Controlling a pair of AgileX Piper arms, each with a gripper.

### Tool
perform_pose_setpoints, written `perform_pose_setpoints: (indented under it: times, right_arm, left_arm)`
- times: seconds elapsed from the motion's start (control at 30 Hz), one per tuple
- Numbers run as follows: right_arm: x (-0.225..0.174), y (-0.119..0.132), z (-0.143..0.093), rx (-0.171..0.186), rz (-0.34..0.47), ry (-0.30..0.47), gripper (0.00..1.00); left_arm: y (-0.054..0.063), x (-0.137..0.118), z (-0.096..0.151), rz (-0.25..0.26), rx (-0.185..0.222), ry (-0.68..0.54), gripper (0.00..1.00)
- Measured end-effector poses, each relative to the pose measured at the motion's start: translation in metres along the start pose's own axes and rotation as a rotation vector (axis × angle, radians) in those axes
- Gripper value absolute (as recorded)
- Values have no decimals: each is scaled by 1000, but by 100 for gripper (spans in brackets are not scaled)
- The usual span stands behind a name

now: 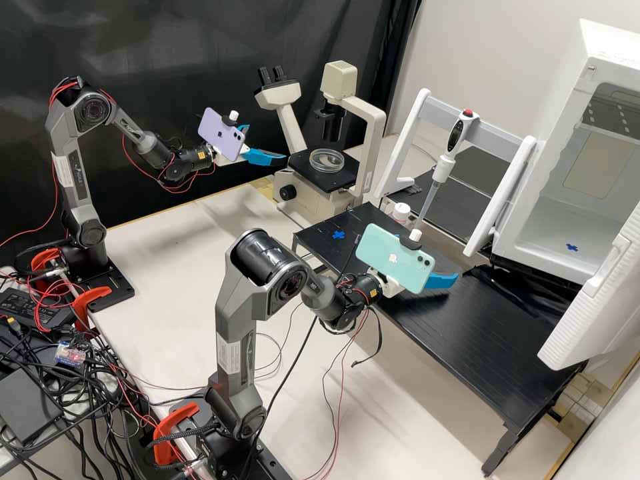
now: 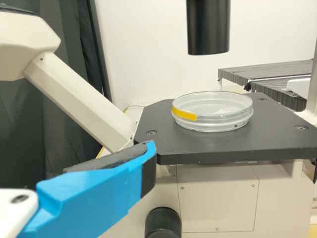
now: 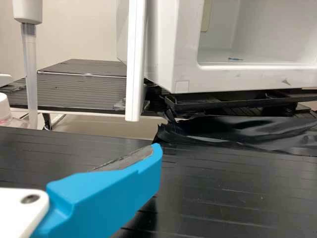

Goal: Move the petri dish to the bench

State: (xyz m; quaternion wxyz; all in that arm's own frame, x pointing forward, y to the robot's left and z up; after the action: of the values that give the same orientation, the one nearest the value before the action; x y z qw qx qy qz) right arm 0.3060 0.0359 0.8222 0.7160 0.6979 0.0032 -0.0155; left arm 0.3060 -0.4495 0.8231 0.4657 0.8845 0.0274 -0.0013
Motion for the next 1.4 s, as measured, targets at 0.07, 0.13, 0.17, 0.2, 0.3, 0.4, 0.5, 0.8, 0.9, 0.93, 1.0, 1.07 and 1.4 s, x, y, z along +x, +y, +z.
perform_pose_setpoints:
  times: [0.07, 0.13, 0.17, 0.2, 0.3, 0.4, 0.5, 0.8, 0.9, 0.93, 1.0, 1.07, 1.4]
  right_arm:
    - [0, 0, 0, 0, 0, 0, 100]
    - [0, 0, 0, 0, 0, 0, 100]
    - [0, 0, 0, 0, 0, 0, 100]
    - [0, 0, 0, 0, 0, 0, 100]
    - [0, 0, 0, 0, -1, -1, 100]
    - [-4, -3, -5, 6, -8, 15, 100]
    - [-11, -6, -21, 11, -23, 76, 100]
    - [-25, -19, -66, -13, -63, 282, 100]
    - [-29, -26, -78, -12, -86, 330, 100]
    - [-30, -29, -83, -12, -97, 348, 100]
    - [-31, -33, -92, -33, -112, 387, 100]
    - [-32, -35, -100, -43, -118, 418, 100]
    - [-20, -59, -156, -63, -153, 598, 100]
  left_arm:
    - [0, 0, 0, 0, 0, 0, 100]
    - [0, 0, 0, 0, 0, 0, 100]
    - [0, 0, 0, 0, 0, 0, 100]
    - [0, 0, 0, 0, 0, 0, 100]
    - [0, 0, 0, 0, 0, 0, 100]
    - [0, 0, 0, 0, 0, 0, 100]
    - [0, 0, 0, 0, 0, 0, 100]
    - [0, 0, 0, 0, 0, 0, 100]
    - [0, 0, 0, 0, 0, 0, 100]
    - [0, 0, 0, 0, 0, 0, 100]
    - [0, 0, 0, 0, 0, 0, 100]
    - [0, 0, 0, 0, 0, 0, 100]
    - [0, 0, 0, 0, 0, 0, 100]
